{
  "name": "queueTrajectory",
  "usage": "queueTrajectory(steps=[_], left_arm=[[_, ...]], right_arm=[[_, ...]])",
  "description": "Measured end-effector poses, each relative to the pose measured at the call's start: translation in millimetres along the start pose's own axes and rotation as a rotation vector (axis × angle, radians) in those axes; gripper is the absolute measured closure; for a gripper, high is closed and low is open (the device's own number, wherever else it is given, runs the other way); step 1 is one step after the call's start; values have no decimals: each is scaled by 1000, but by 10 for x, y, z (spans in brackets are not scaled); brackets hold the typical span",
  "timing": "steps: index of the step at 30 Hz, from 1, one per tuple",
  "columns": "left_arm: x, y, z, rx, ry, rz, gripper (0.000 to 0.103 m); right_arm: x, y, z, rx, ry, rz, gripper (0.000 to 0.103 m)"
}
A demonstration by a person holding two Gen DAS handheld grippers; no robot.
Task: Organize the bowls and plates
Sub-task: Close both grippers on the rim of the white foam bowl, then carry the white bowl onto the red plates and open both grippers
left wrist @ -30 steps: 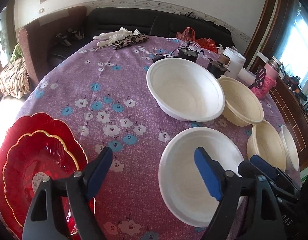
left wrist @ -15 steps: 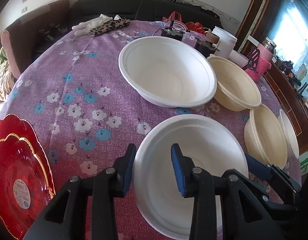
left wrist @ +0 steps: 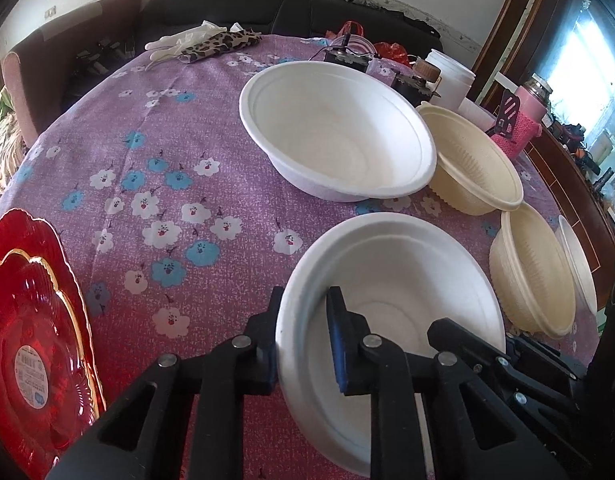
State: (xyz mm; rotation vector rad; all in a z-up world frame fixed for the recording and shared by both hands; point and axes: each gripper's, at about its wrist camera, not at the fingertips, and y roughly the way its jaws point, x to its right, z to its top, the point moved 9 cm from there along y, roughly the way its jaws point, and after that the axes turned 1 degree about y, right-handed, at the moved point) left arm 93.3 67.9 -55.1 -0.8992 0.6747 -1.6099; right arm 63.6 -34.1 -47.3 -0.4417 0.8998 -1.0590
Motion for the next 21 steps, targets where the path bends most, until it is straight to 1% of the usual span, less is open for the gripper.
queueTrajectory(steps=[4,10,15,21], left_arm=[[20,-86,-9,20,14,14,86],[-3,-291,-17,60,15,46,86],[-57,-552,-11,118,31,90,86],[-210,-911,-12,190,35,148,86]], right_arm=[[5,-47,24,16,2,-3,82],[-115,-169,62,60,-22,10,82],[-305,-297,76,102,-60,27,82],[-605,-381,48,119,-84,59,82]])
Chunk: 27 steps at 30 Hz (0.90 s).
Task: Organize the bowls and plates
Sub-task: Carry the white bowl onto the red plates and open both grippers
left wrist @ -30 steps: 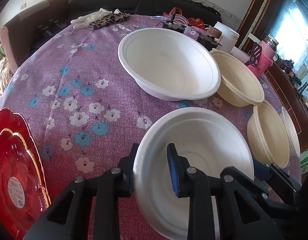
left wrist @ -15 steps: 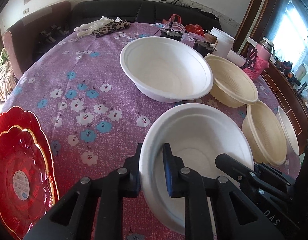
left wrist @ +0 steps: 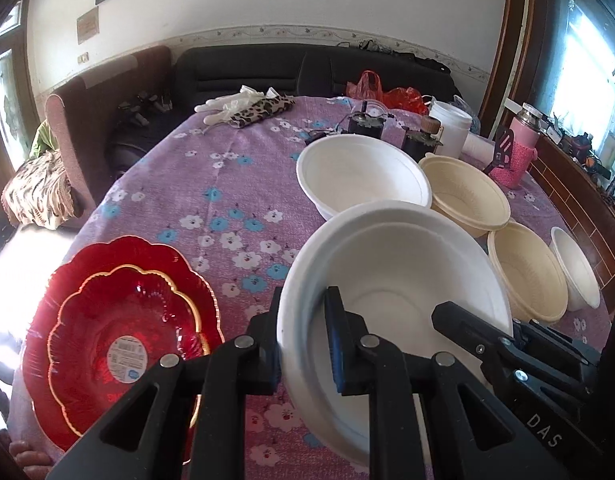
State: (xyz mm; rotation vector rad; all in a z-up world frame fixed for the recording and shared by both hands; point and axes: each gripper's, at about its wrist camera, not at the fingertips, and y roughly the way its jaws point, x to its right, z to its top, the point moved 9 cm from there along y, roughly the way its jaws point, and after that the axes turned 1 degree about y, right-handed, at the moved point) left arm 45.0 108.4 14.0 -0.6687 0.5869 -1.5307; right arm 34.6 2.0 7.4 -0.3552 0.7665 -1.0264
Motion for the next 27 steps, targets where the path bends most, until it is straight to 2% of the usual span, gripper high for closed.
queueTrajectory(steps=[7,14,20,27], left_arm=[[-364,-287,20,47,-49,36,85],[-980,-452,-73,59,-156,78,83],[-1498,-403,-223,30,-247,112,83],[-1794,-194,-428,-20,-290,120,83]], right_arm=[[-423,-15,49,6,-58,29,82],[-1033,175,89,-19,-145,65,82],[-1413,588,-31,-100,-186,95,82],[-1545,977,-262,-179,-206,76,82]])
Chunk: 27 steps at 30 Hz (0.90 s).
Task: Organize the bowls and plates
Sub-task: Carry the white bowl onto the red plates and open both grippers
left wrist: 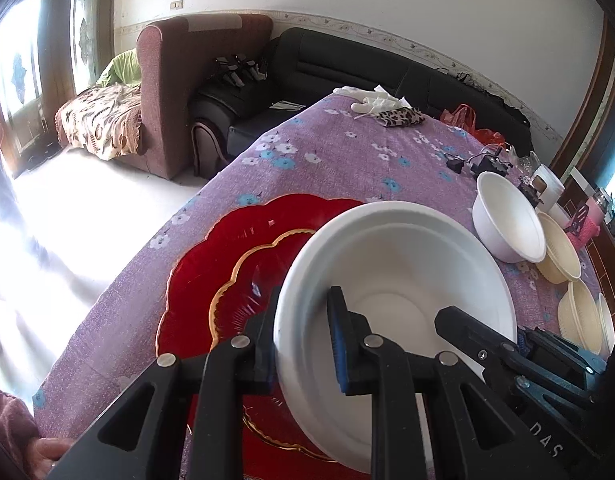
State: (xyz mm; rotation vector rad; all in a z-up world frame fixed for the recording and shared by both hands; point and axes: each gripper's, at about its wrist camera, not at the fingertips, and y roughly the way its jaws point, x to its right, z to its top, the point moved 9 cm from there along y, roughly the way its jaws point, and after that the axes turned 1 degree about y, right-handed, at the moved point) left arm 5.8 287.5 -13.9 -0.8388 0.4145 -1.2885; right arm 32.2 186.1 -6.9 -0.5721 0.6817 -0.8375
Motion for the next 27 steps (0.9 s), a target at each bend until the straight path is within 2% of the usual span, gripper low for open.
queueTrajectory(steps=[12,15,17,24,27], left_arm=[[-207,164,-74,-24,-22,51,80],[-211,182,-78,-33,-22,54,71],[-191,194,-72,-31,-24,41,59],[-154,160,-61,-15,-17,27,48],[-166,138,-40,-7,-29,22,47]], right_arm=[[-104,339,-92,-63,-37,-28,82],[-128,346,-88,-63,-47,-28,82],[-144,349,-86,-63,-53,-29,82],[-53,327,-42,-27,-36,-68,81],[-42,277,-20,-9,-25,-70,72]])
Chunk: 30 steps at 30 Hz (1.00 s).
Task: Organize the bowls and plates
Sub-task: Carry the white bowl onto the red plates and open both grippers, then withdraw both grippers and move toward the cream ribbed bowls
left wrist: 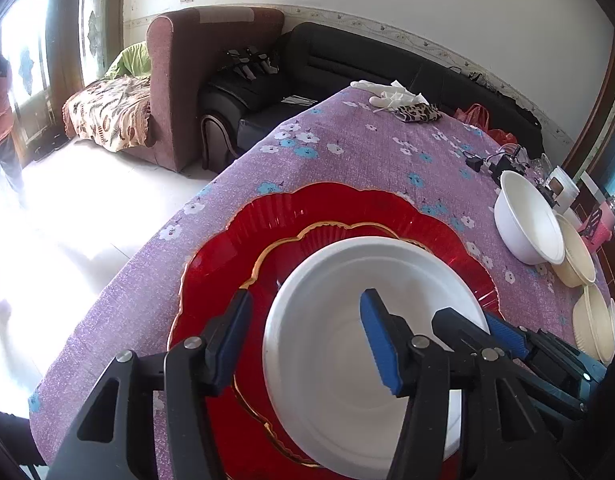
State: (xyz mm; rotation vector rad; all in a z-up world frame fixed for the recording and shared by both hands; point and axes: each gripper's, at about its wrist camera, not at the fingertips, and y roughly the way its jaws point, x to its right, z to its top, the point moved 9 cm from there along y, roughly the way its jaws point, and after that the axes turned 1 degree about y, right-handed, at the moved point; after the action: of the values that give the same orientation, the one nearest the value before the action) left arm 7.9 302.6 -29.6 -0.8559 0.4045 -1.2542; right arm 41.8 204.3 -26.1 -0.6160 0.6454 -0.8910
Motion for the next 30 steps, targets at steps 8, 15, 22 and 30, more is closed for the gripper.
queueTrajectory(steps=[8,15,22,30], left_arm=[[-104,-232,88,60,-28,34,34],[-114,-606,106,151,-32,91,31],[298,-977,77,230,26,40,19],[858,-1120,-58,209,106,-64,19]], right_arm=[[81,-223,70,59,53,23,57],[205,-632,147,159,40,-19,48],[484,-1005,46,223,51,-69,39],[1067,-1375,-130,260,136,-116,39]])
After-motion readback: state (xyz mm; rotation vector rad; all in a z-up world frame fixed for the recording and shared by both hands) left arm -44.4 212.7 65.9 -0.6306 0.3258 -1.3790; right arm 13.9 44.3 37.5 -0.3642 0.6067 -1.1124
